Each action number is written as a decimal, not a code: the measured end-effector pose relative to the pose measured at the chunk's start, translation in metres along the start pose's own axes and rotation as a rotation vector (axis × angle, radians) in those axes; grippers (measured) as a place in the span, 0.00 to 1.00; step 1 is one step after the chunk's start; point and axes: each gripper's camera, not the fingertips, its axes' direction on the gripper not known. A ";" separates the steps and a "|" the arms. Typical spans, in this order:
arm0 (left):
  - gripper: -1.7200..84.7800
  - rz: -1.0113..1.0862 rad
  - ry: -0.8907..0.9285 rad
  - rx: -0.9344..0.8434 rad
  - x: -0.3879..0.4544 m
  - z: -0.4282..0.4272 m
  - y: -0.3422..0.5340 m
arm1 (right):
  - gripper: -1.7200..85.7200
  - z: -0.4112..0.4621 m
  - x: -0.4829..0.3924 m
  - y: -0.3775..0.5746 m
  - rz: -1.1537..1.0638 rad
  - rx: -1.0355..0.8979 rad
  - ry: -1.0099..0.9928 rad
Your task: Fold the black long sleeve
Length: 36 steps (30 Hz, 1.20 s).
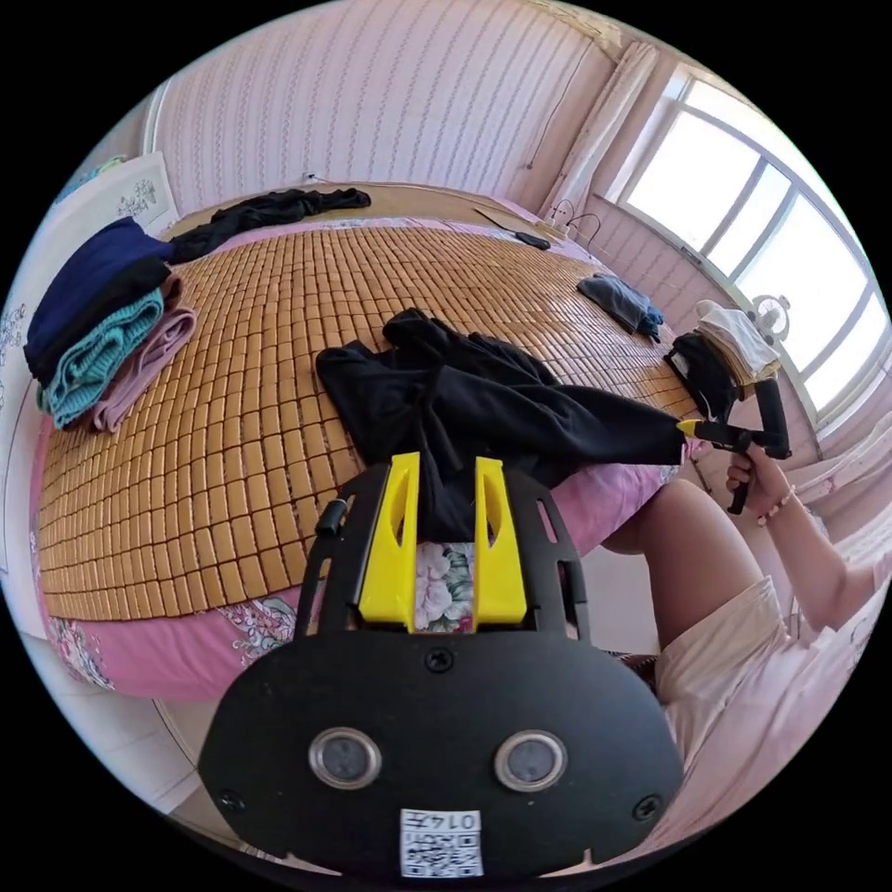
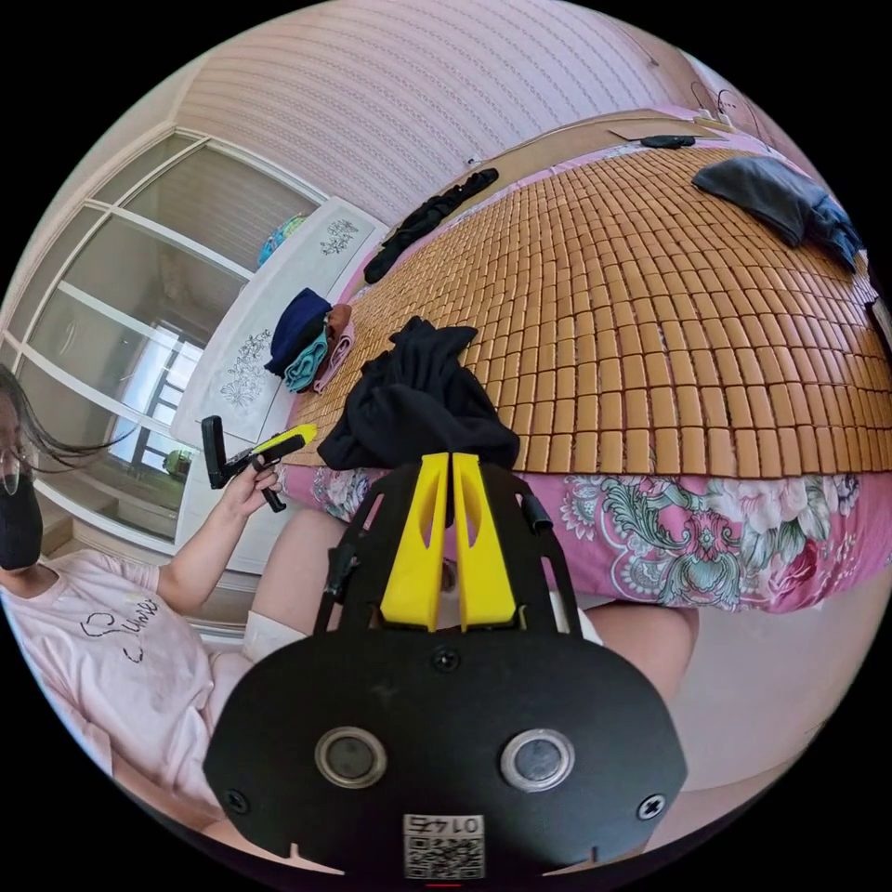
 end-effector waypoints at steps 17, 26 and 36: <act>0.01 0.033 0.200 0.039 0.047 -0.176 0.127 | 0.02 -0.162 -0.095 0.056 -0.169 0.129 -0.035; 0.01 -0.011 0.284 0.643 0.088 -0.367 0.218 | 0.02 -0.291 -0.191 0.076 -0.355 0.419 -0.266; 0.01 0.211 0.156 1.186 0.185 -0.620 0.204 | 0.02 -0.540 -0.412 0.083 -0.823 0.775 -0.345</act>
